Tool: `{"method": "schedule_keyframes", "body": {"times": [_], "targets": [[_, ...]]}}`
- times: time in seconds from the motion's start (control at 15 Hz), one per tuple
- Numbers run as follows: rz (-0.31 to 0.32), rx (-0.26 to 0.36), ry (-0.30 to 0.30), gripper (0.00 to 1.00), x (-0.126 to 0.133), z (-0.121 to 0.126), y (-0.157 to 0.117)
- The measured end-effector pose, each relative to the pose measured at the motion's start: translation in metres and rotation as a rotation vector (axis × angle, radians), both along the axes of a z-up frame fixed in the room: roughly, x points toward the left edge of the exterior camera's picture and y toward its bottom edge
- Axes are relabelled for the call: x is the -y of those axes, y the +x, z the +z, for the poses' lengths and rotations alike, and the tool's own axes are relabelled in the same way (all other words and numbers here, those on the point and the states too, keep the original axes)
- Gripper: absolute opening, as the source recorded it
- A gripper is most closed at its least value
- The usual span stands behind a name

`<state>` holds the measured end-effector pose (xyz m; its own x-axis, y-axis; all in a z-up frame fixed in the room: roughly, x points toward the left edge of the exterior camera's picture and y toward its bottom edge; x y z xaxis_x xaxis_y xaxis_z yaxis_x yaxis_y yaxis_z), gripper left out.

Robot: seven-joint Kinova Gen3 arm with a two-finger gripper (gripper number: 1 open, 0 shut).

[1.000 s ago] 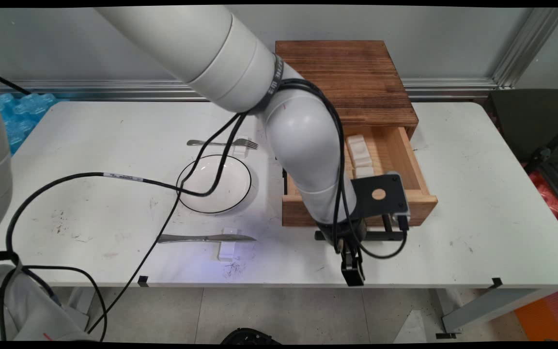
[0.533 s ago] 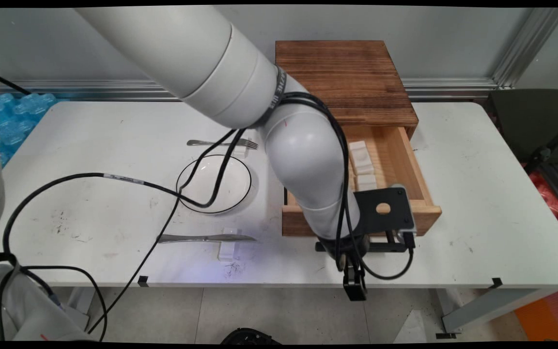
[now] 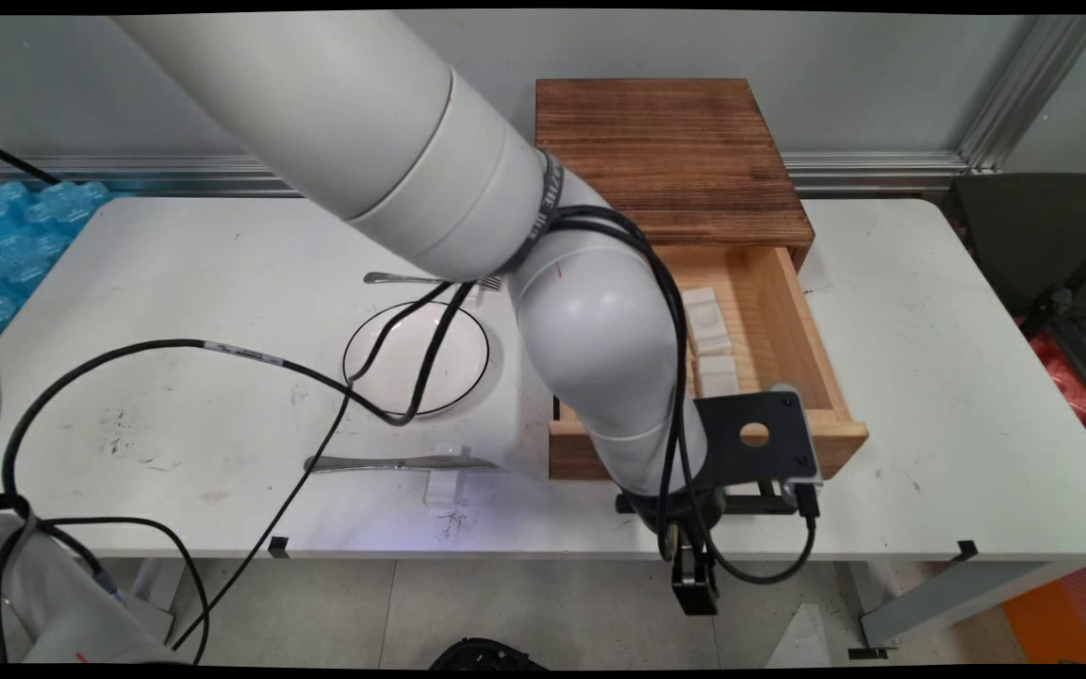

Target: Open the drawer

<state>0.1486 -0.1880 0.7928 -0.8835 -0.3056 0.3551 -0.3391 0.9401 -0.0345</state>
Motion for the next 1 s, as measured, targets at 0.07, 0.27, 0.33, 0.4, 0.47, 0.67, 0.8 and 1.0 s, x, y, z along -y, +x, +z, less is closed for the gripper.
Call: {"method": "schedule_keyframes", "body": {"times": [0.07,0.27,0.33,0.4,0.47,0.67,0.8,1.0], "targets": [[-0.001,0.0,0.002,1.0,-0.002,0.0,-0.001],[-0.004,-0.001,0.004,1.0,-0.007,0.0,-0.004],[-0.004,-0.002,0.005,1.0,-0.008,0.0,-0.004],[-0.005,-0.002,0.006,1.0,-0.01,0.001,-0.005],[-0.005,-0.002,0.006,1.0,-0.011,0.001,-0.006],[-0.006,-0.003,0.008,1.0,-0.014,0.002,-0.007],[-0.007,-0.003,0.01,1.0,-0.016,0.003,-0.007],[-0.009,-0.003,0.013,1.0,-0.019,0.005,-0.008]]}}
